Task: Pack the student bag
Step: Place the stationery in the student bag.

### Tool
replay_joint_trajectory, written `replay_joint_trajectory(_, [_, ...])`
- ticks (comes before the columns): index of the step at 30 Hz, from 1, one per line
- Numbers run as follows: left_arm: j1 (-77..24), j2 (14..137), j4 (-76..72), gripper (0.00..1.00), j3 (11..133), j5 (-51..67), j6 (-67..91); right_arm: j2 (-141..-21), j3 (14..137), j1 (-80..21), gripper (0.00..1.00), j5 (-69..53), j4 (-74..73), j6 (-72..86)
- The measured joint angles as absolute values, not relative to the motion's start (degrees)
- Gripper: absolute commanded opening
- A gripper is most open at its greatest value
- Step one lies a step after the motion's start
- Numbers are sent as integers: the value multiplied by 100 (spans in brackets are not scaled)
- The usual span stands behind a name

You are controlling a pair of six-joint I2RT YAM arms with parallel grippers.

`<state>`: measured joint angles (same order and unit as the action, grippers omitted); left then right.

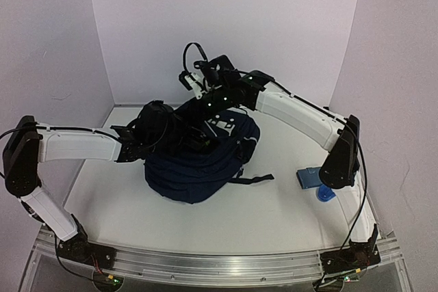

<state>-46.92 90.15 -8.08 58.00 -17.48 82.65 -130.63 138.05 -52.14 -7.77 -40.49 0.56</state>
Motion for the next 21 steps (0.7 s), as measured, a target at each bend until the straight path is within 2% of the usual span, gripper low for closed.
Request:
replay_joint_trajectory(7, [-4692,8842,-772,21,5800,-1829,8223,-13063,13854,-5211,0,-1030,-4064,328])
replay_joint_trajectory(9, [-4692,8844,-792,27,5800,-1826,8204,-13063,13852,-5203,0,-1081,-4064,393])
replay_joint_trajectory(11, [-4692,8854,-791,42,5806,-1826,8197,-13063,13852,-5189,0,-1134,-4062,467])
replay_joint_trajectory(13, [-4692,8888,-771,51,5836,-1831,8207,-13063,13852,-5174,0,-1183,-4062,537])
replay_joint_trajectory(17, [-4692,8938,-669,59,5892,-1890,8328,-13063,13894,-5151,0,-1272,-4072,631])
replay_joint_trajectory(21, [-4692,8922,-479,59,5889,-1998,8534,-13063,13913,-5114,0,-1373,-4085,728])
